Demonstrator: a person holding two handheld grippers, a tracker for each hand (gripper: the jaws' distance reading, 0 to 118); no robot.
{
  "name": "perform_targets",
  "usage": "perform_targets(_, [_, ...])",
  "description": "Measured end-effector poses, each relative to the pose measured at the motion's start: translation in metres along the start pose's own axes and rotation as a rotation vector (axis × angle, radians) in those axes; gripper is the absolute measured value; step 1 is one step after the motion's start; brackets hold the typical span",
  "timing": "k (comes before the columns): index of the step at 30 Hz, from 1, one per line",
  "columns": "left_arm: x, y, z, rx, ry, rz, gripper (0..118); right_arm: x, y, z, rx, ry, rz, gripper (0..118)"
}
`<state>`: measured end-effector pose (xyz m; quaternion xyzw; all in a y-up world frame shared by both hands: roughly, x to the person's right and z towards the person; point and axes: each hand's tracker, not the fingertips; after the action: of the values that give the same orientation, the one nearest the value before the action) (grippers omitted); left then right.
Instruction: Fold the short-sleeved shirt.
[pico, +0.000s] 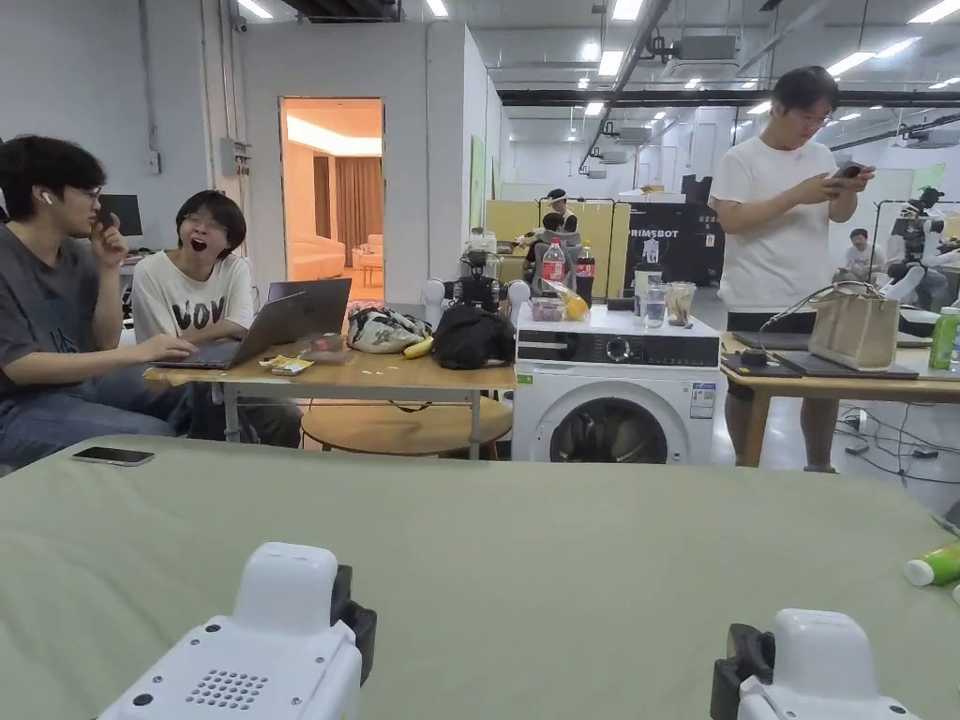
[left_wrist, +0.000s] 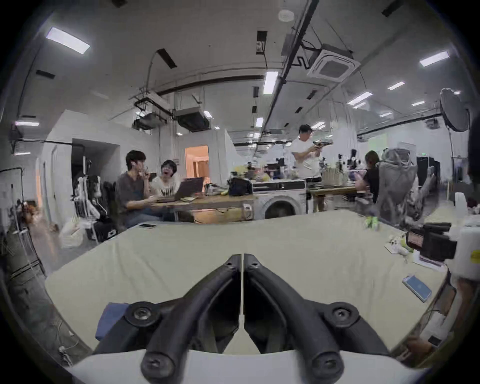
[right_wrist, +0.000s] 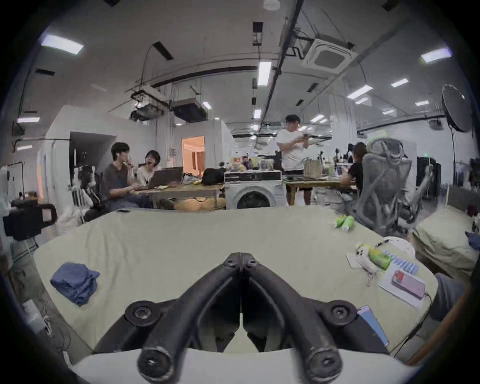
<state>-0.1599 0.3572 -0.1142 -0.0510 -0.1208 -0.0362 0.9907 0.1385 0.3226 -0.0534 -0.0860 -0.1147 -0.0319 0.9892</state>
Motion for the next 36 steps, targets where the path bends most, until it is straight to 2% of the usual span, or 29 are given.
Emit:
perform_targets(4, [-0.006,-0.001,0.011,0.034,-0.009,0.036,0,-0.011,0.006,0.006,0.013,0.018,0.012,0])
perform_targets(7, [-0.005,0.004,0.025,0.081,0.010,0.014,0,-0.023,0.013,0.013,0.062,0.041,0.046,0])
perform_targets(11, [-0.006,0.009,0.028,0.087,0.010,0.000,0,-0.030,0.014,0.014,0.067,0.058,0.031,0])
perform_targets(16, [-0.008,0.000,0.031,0.090,-0.010,0.006,1,-0.035,0.015,0.019,0.079,0.079,0.064,0])
perform_targets(18, [-0.009,-0.002,0.030,0.083,-0.018,0.011,6,-0.034,0.016,0.019,0.077,0.083,0.067,3])
perform_targets(21, [-0.009,-0.002,0.030,0.067,-0.032,0.017,6,-0.033,0.016,0.021,0.069,0.079,0.052,4])
perform_targets(23, [-0.009,-0.002,0.031,0.066,-0.027,0.003,6,-0.028,0.015,0.023,0.079,0.073,0.041,12])
perform_targets(28, [-0.011,-0.003,0.031,0.076,-0.029,0.027,8,-0.016,0.017,0.025,0.080,0.072,0.001,19])
perform_targets(29, [-0.010,-0.003,0.032,0.078,-0.037,0.035,17,-0.016,0.017,0.024,0.072,0.070,0.000,30])
perform_targets(30, [-0.010,-0.004,0.031,0.078,-0.047,0.041,35,-0.016,0.017,0.023,0.055,0.063,0.002,54])
perform_targets(32, [-0.009,-0.004,0.028,0.064,-0.049,0.048,62,-0.017,0.014,0.020,0.044,0.062,0.009,94])
perform_targets(33, [-0.008,-0.005,0.029,0.060,-0.045,0.047,84,-0.018,0.013,0.019,0.035,0.064,0.013,110])
perform_targets(34, [-0.008,-0.005,0.029,0.056,-0.046,0.046,98,-0.019,0.012,0.020,0.037,0.070,0.017,113])
perform_targets(35, [-0.007,-0.006,0.029,0.054,-0.045,0.042,105,-0.020,0.010,0.022,0.049,0.077,0.023,113])
perform_targets(36, [-0.007,-0.007,0.030,0.059,-0.040,0.037,106,-0.021,0.010,0.023,0.055,0.080,0.028,113])
